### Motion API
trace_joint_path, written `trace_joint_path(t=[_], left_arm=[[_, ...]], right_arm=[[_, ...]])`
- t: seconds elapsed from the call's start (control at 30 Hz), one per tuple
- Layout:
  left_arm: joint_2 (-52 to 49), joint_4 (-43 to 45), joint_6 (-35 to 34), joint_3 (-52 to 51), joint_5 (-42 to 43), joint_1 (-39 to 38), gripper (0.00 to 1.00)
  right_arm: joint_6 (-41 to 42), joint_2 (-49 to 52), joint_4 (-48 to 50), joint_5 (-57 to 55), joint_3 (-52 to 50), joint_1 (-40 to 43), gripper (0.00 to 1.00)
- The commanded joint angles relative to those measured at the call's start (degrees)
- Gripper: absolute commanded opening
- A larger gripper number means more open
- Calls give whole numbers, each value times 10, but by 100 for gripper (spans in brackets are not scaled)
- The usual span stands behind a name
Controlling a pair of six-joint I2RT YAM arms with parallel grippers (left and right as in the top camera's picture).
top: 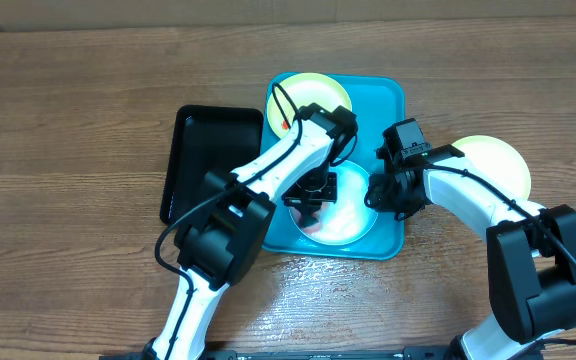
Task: Clean dirty plates on tray and stack at the side
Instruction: 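Scrub the white plate with the sponge while the right gripper holds its rim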
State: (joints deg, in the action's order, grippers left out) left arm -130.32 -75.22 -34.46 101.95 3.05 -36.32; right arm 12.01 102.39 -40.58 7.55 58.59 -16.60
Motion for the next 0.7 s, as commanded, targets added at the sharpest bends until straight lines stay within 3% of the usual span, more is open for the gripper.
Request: trace_joint_path(t=[0.0,0.2,0.3,0.5,0.67], left_arm=[[-6,-7,-13,16,-139,27,4],[-6,4,23,33,-183,33,4],[-6,24,59,33,-152,33,4],[-6,92,117,23,71,25,4],[-9,140,120,4,223,17,4]], right_arm=[[2,5,-2,-12,-5,1,22],[2,5,-2,-13,-5,1,22],[2,5,-2,-13,-5,1,22],[2,5,-2,-12,-5,1,22],[2,5,-2,-12,-5,1,22]])
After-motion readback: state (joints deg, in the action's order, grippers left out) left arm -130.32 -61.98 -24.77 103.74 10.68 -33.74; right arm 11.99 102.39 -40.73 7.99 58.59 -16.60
